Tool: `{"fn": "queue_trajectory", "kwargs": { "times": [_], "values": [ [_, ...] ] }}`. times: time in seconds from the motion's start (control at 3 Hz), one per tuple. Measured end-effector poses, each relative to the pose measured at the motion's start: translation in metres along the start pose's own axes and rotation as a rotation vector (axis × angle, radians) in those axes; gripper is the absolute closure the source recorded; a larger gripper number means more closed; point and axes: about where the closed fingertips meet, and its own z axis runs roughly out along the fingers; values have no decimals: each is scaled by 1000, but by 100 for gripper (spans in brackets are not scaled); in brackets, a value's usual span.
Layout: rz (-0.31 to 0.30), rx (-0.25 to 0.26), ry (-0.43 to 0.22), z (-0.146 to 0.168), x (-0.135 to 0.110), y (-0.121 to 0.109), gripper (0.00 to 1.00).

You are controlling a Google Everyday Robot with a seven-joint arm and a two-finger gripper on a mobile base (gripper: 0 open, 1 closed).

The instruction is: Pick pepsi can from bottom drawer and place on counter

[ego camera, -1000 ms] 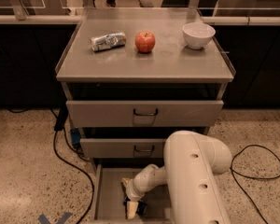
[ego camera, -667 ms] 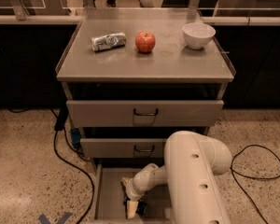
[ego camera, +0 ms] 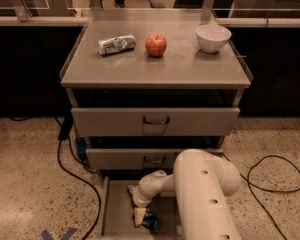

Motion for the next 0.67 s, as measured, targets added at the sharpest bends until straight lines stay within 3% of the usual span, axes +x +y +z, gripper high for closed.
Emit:
{"fn": "queue_trajectory", "kwargs": {
  "times": [0.33,0.67],
  "values": [
    [-32,53,18,-10,12,-37,0],
    [-32,52,18,-10,12,-36,0]
  ]
}}
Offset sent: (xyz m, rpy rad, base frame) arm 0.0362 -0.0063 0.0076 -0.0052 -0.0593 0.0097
